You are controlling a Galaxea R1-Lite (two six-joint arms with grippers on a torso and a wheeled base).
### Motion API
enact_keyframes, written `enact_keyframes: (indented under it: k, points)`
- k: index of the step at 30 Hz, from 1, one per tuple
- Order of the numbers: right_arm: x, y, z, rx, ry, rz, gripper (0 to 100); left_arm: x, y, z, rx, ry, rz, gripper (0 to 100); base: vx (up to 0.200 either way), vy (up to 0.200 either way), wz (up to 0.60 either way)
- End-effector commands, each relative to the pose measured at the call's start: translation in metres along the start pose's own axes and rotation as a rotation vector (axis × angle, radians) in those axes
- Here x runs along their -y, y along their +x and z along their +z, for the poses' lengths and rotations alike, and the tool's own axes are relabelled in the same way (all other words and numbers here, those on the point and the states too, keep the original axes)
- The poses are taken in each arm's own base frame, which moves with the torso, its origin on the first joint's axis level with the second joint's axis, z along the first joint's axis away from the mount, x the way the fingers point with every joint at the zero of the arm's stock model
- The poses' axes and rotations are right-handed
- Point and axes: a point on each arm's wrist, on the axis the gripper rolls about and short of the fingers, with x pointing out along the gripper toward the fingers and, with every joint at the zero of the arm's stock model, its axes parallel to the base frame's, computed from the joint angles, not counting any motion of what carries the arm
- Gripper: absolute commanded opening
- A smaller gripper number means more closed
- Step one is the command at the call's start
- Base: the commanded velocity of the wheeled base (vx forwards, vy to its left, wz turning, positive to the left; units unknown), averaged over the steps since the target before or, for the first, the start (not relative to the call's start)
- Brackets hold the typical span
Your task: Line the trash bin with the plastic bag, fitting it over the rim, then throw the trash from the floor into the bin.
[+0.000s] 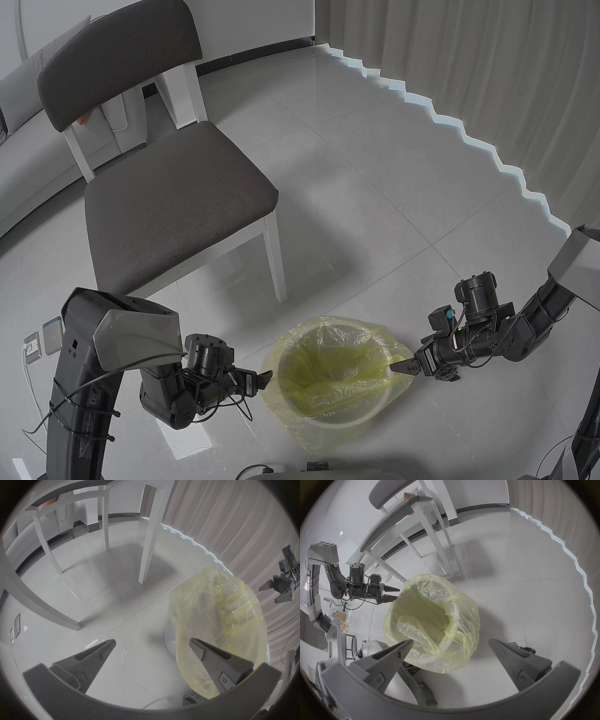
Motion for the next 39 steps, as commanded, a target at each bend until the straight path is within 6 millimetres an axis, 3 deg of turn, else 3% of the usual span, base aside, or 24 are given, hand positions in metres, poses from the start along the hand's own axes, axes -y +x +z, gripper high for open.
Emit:
enact_keyframes:
  k: [1,8,17,24,27,35,39]
  points:
    - [-0.001,0.000,0.000,0.000,-0.003,0.002,100,0.004,0.005,0.002,0.001,0.005,-0.010,100,0.000,0.000,0.00]
    - [-0.004,-0.002,-0.001,-0.003,-0.005,0.005,100,0.005,0.004,0.007,-0.038,0.004,0.002,100,0.000,0.000,0.00]
    - [-0.003,-0.015,0.005,0.029,-0.006,-0.007,100,-0.006,-0.043,0.027,0.063,-0.032,0.008,100,0.000,0.000,0.00]
    - [-0.010,-0.014,0.005,0.028,-0.014,0.010,100,0.015,-0.061,0.046,0.136,-0.006,-0.062,100,0.000,0.000,0.00]
    - [-0.022,-0.009,0.010,0.032,-0.027,0.039,100,0.027,-0.065,0.051,0.159,0.003,-0.093,100,0.000,0.000,0.00]
    - [-0.076,0.015,0.028,0.045,-0.069,0.163,100,0.033,-0.080,0.054,0.175,0.010,-0.101,100,0.000,0.000,0.00]
    - [-0.089,0.037,0.025,0.008,-0.086,0.188,100,0.033,-0.090,0.057,0.199,0.009,-0.079,100,0.000,0.000,0.00]
